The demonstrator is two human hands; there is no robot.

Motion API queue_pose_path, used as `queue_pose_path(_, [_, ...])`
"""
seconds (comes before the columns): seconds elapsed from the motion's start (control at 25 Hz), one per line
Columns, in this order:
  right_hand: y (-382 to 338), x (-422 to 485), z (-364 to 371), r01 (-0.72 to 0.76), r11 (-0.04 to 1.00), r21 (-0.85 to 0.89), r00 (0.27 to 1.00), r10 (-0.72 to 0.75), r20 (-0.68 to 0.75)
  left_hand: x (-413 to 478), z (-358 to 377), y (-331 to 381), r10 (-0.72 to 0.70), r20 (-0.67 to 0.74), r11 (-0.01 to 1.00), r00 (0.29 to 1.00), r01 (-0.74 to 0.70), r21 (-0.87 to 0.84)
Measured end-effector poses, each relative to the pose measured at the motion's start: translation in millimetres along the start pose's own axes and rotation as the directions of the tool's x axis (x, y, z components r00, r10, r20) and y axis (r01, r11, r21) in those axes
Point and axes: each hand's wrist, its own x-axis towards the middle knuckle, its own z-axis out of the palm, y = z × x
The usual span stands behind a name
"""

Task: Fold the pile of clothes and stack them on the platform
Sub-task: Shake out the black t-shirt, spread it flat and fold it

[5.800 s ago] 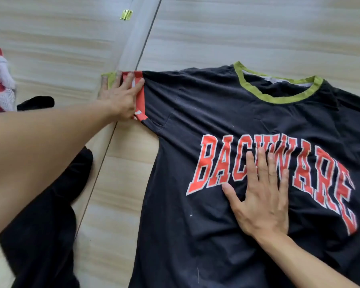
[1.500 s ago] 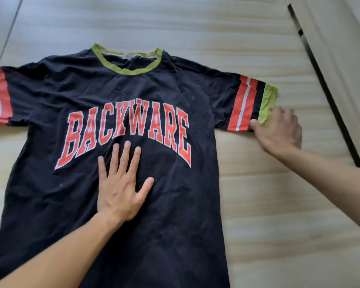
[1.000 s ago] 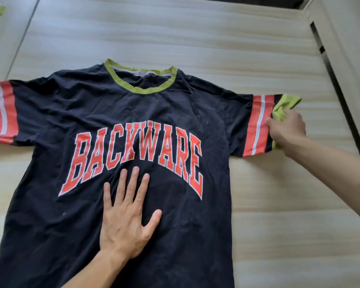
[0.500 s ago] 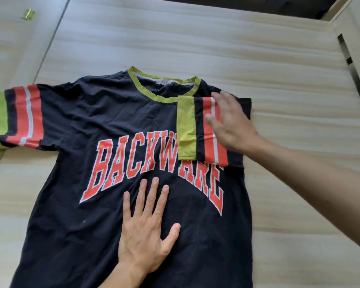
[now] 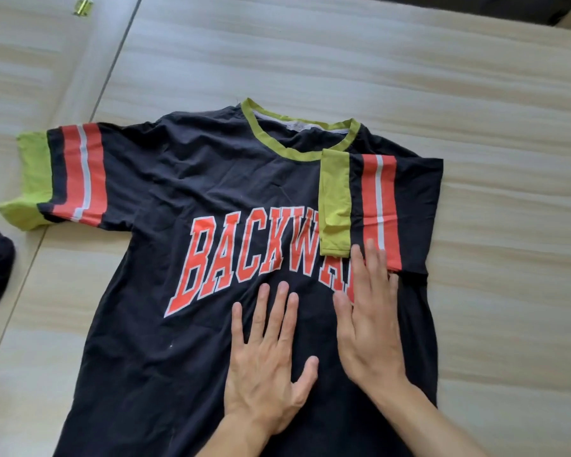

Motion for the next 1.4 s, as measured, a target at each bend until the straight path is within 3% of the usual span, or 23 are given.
queue_pose_path(0.08, [16.4,-14.3,17.4,-0.052,0.992,-0.112,0.997,0.057,0.046,-1.5,2.7,-0.3,-0.002,-0.007,1.000,1.000,0.002,0.014])
queue_pose_path(0.2, [22.5,-14.7,31.7,-0.065,0.933,-0.355,0.998,0.068,-0.004,-0.8,3.8,1.1,0.020,-0.014,0.999,1.000,-0.021,-0.033])
queue_pose_path(0.36, [22.5,-15.1,36.9,-0.069,0.914,-0.401,0.998,0.057,-0.040,2.1,-15.0,-21.7,0.077,-0.065,0.982,0.995,-0.087,-0.170])
queue_pose_path(0.44, [23.5,-12.1,37.8,-0.078,0.915,-0.395,0.997,0.067,-0.042,25.4,-33.6,-69.3,-0.007,-0.174,0.970,0.985,-0.035,-0.241])
queue_pose_path(0.52, [21.8,-13.3,39.7,-0.073,0.918,-0.390,0.997,0.059,-0.050,65.8,-56.2,-134.4,-0.255,-0.269,0.954,0.929,0.197,-0.226])
queue_pose_path(0.6, [22.5,-12.7,39.1,-0.079,0.926,-0.369,0.996,0.057,-0.069,111.3,-82.7,-196.3,-0.616,-0.245,0.777,0.748,0.527,-0.344])
queue_pose_path(0.68, [22.4,-11.4,39.1,-0.081,0.935,-0.347,0.996,0.065,-0.059,146.2,-104.3,-244.8,-0.884,-0.115,0.452,0.453,0.767,-0.454])
queue_pose_path(0.72, [22.5,-11.5,39.1,-0.084,0.935,-0.344,0.996,0.070,-0.054,158.1,-111.3,-263.5,-0.942,-0.051,0.316,0.331,0.830,-0.460])
queue_pose_path(0.8, [23.6,-11.0,38.9,-0.082,0.933,-0.349,0.996,0.068,-0.054,171.4,-120.9,-287.2,-0.987,0.028,0.131,0.159,0.889,-0.439])
queue_pose_path(0.88, [24.0,-11.1,39.5,-0.079,0.934,-0.348,0.996,0.062,-0.061,172.9,-123.8,-304.7,-0.996,0.051,0.043,0.072,0.898,-0.437])
queue_pose_path(0.96, [24.0,-11.5,39.7,-0.076,0.934,-0.350,0.996,0.055,-0.069,167.2,-126.3,-316.1,-0.987,0.078,0.093,0.143,0.890,-0.447])
queue_pose_path(1.12, [24.1,-11.5,38.4,-0.073,0.928,-0.365,0.997,0.054,-0.061,164.7,-155.0,-306.4,-0.933,-0.001,0.318,0.359,0.824,-0.469])
queue_pose_path(1.2, [23.4,-10.8,38.7,-0.071,0.927,-0.367,0.996,0.049,-0.068,174.7,-177.8,-275.4,-0.841,-0.101,0.493,0.531,0.677,-0.547])
queue_pose_path(1.32, [23.1,-11.8,39.7,-0.066,0.921,-0.385,0.996,0.039,-0.077,184.0,-207.9,-198.0,-0.505,-0.289,0.789,0.813,0.300,-0.536])
queue_pose_path(1.4, [24.2,-11.9,39.3,-0.059,0.915,-0.399,0.997,0.033,-0.073,180.7,-213.1,-150.2,-0.220,-0.247,0.827,0.944,0.046,-0.560])
